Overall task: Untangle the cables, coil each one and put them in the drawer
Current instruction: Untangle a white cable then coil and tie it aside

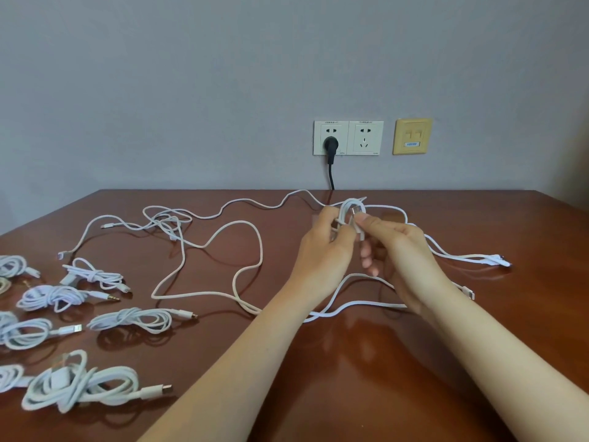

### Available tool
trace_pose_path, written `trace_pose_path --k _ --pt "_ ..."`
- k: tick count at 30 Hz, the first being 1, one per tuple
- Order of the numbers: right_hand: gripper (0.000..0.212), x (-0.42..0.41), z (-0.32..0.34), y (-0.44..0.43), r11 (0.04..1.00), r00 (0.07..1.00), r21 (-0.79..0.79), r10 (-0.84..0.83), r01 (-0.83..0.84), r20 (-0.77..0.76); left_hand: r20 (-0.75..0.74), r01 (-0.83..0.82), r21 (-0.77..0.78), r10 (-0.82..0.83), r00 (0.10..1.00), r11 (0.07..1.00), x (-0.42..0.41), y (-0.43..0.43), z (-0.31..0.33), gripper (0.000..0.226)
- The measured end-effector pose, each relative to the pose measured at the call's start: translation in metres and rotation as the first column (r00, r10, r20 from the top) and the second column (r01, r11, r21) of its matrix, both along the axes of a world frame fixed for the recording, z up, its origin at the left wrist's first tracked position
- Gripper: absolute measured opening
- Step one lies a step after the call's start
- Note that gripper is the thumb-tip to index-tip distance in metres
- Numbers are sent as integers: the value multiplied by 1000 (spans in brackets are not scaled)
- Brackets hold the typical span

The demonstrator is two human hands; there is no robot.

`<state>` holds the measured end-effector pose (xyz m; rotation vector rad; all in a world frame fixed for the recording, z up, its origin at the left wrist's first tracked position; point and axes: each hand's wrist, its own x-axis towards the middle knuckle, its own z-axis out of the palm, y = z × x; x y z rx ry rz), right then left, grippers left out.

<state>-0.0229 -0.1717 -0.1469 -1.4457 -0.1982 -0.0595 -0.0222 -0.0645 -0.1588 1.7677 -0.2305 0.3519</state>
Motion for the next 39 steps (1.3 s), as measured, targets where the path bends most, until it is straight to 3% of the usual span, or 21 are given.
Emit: trace_pose_path --k 3,6,10,19,25,28,35,39 --pt "29 0 2 1 1000 997 24 -6 8 -76 -7 9 -70 -9 1000 997 -1 -4 2 9" --pt "26 0 4 1 997 992 81 12 -2 -129 -71 36 -192 -50 996 981 -4 -7 7 23" --pt "27 1 6 -1 995 989 98 16 -1 -148 -108 76 -277 -110 988 958 -6 -10 9 21" --pt "33 3 4 -4 999 985 -11 -41 40 -165 -1 167 -23 -167 986 986 -3 -6 -2 29" --pt "35 4 4 -7 995 994 -99 -1 -10 -110 -62 159 -66 -163 985 985 -2 -6 -2 27" --pt "33 4 4 -8 998 985 -63 -15 4 -169 -68 176 -28 -177 982 984 -2 -7 -3 19" --pt "30 7 -1 -10 997 978 72 -22 37 -206 -45 176 70 -173 984 982 -4 -4 -2 31" --pt "16 9 -1 -11 992 977 57 122 -113 -176 -46 127 101 -123 991 987 -1 -2 -3 25"
